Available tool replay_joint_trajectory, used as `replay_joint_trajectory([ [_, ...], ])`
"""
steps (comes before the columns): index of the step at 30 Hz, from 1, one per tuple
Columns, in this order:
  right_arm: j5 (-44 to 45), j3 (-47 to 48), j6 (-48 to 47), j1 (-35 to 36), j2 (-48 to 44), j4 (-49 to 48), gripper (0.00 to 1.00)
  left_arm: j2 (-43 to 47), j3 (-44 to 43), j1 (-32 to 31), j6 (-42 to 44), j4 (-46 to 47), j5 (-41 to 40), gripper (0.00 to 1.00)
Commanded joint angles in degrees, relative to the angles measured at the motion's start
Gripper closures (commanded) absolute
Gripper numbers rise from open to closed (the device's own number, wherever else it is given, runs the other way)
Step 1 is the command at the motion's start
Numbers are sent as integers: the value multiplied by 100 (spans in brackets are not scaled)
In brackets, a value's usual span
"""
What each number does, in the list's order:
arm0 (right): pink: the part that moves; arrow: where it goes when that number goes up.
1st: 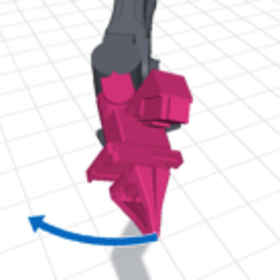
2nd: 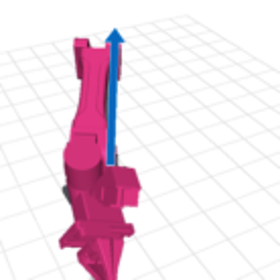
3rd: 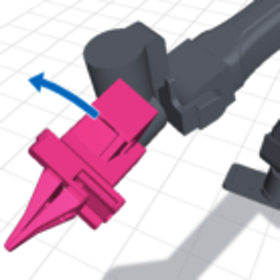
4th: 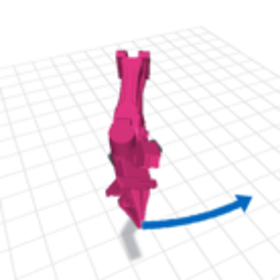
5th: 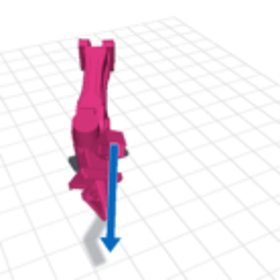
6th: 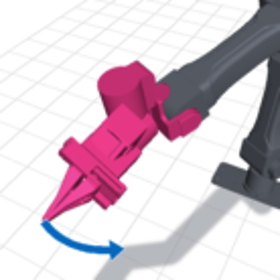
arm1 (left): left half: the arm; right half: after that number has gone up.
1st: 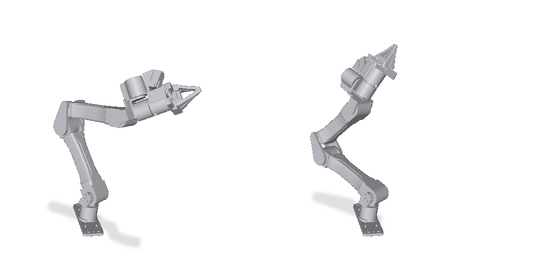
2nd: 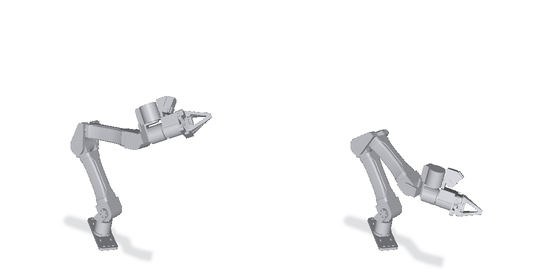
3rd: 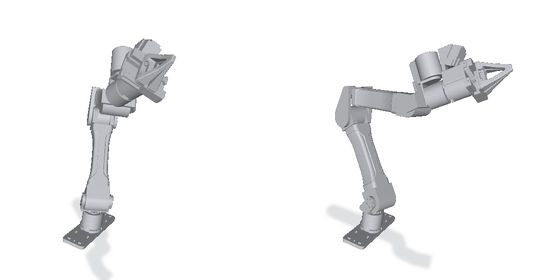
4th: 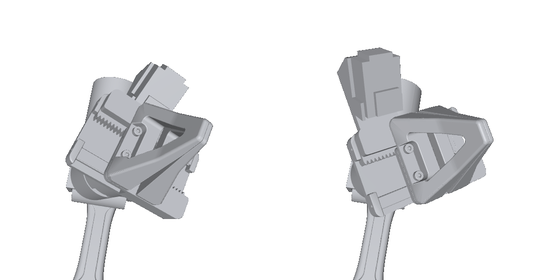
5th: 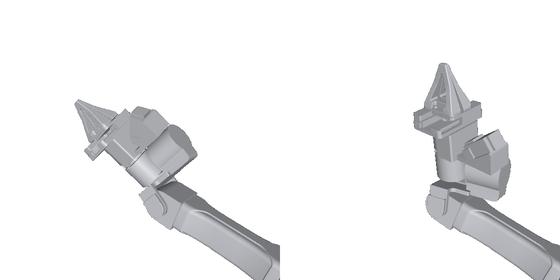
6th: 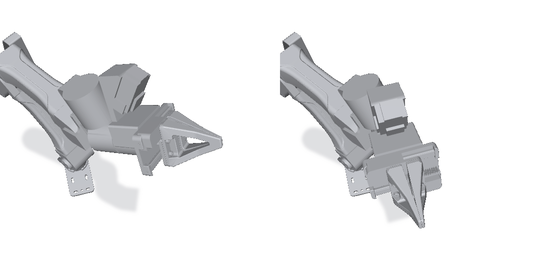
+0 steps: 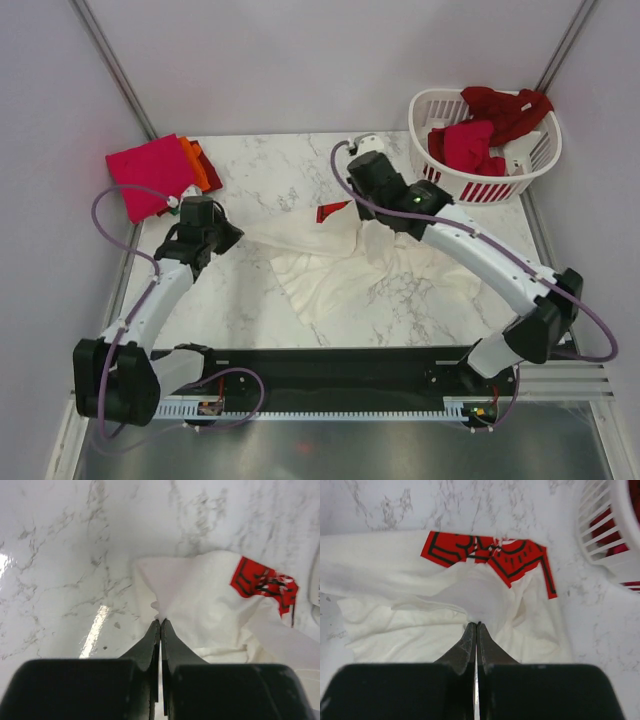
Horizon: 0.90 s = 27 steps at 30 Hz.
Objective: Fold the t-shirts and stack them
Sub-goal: Flatten the tshirt out
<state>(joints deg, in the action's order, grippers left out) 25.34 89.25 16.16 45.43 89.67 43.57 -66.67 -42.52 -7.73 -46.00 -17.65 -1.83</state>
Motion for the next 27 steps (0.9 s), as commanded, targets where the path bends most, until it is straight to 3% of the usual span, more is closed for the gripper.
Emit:
replay_joint_trajectory([
  [1,357,522,-332,-139,-730,204,100,689,-896,-36,600,-607,-266,98],
  [12,323,1559,-1229,-140,-2567,152,100,2044,-3357,-71,2015,-1337,498,98],
  [19,-1265,2060,-1729,-140,-3736,64,100,2563,-4843,-71,2498,-1733,657,98],
  [27,-2691,3150,-1923,-210,-4212,-103,100,2853,-6627,-62,2850,-1751,1254,98],
])
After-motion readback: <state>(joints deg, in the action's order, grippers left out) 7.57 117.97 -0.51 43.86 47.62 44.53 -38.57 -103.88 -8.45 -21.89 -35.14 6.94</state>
